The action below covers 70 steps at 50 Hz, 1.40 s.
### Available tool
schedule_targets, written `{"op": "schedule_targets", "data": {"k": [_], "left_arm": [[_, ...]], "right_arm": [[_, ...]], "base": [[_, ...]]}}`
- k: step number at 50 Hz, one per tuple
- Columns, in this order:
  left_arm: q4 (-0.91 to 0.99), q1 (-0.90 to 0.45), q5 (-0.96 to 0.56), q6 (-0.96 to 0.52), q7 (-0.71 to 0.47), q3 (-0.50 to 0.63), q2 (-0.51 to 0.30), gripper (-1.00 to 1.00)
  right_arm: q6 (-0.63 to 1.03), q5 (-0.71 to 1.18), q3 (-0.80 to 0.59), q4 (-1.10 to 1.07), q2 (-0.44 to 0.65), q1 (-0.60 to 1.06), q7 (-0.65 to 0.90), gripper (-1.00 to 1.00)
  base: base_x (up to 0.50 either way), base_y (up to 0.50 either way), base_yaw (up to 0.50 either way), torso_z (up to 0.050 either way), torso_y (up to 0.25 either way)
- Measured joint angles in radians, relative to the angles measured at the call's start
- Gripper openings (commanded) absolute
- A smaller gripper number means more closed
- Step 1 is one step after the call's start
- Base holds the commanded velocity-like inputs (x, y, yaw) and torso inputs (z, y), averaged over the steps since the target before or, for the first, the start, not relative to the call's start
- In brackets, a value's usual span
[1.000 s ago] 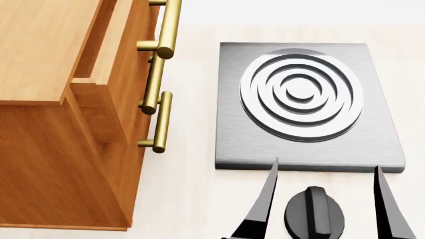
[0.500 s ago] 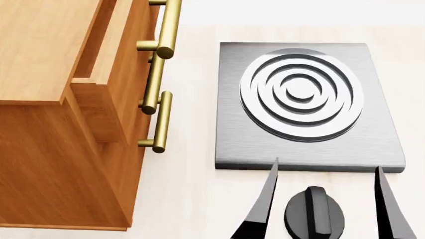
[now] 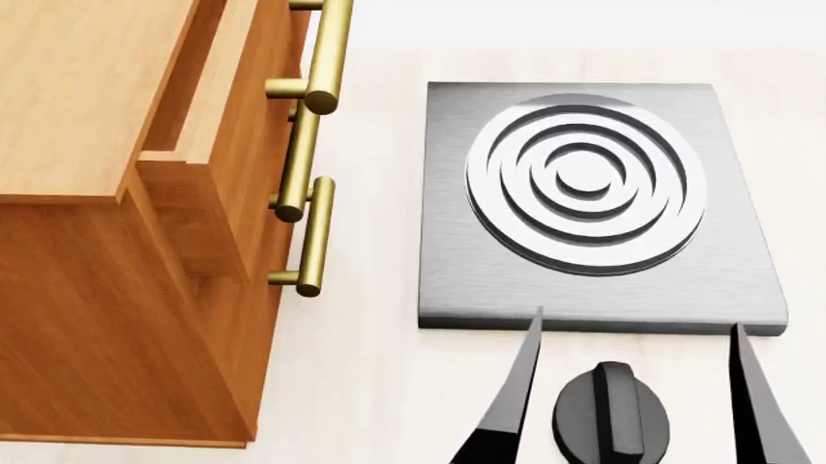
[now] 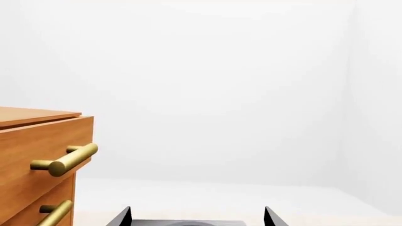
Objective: Pick the akita bowl on the wooden cabinet and place it on the plate.
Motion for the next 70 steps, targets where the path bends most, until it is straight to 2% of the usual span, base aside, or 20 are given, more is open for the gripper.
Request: {"op": "schedule_targets", "data": {"k": [70], "left_arm": [[0.314, 0.143, -0.11, 0.007, 0.039, 0.039, -0.057, -1.0]], "right_arm": [[-0.002, 0.015, 0.017, 0.001, -0.002, 0.01, -0.005, 1.0]], "base": [[0.0, 0.0, 0.0, 0.0, 0.0]]}}
